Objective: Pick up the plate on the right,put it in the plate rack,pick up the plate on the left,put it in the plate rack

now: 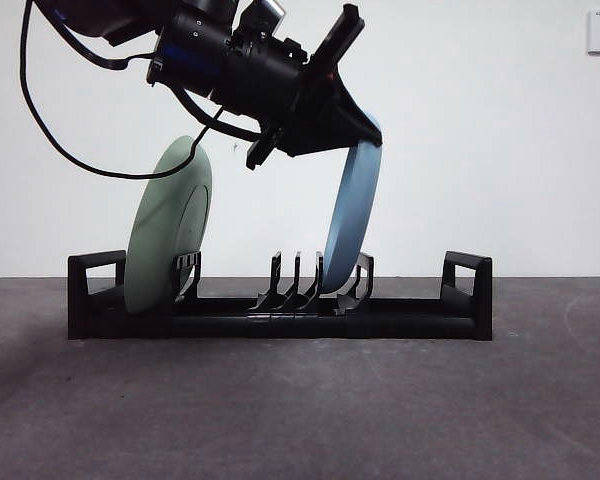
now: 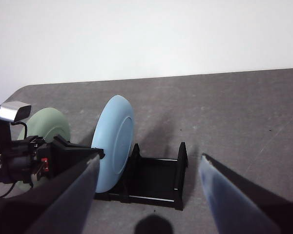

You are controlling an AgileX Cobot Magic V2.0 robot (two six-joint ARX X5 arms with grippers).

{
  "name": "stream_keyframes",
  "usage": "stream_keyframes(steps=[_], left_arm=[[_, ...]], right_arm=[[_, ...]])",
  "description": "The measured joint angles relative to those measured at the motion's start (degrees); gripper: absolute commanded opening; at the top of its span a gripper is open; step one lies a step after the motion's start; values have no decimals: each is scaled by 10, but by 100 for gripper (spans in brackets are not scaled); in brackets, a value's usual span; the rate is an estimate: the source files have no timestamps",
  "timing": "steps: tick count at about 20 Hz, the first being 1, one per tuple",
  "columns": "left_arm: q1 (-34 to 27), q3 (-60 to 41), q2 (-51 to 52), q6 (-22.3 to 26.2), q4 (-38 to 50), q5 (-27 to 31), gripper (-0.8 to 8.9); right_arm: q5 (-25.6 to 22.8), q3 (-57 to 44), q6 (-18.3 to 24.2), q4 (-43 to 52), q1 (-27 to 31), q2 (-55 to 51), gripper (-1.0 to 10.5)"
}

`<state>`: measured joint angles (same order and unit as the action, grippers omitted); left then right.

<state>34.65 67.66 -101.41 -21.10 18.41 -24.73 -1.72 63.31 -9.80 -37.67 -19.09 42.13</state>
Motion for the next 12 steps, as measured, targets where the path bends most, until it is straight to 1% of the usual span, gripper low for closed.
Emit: stream_keyframes(steps=[6, 12], left_arm=[[2, 0, 0, 36, -19, 6, -9], [5, 0, -2, 56, -26, 8, -9]], right_arm=[[0, 0, 0, 0, 0, 20, 342], [0, 0, 0, 0, 0, 37, 342]])
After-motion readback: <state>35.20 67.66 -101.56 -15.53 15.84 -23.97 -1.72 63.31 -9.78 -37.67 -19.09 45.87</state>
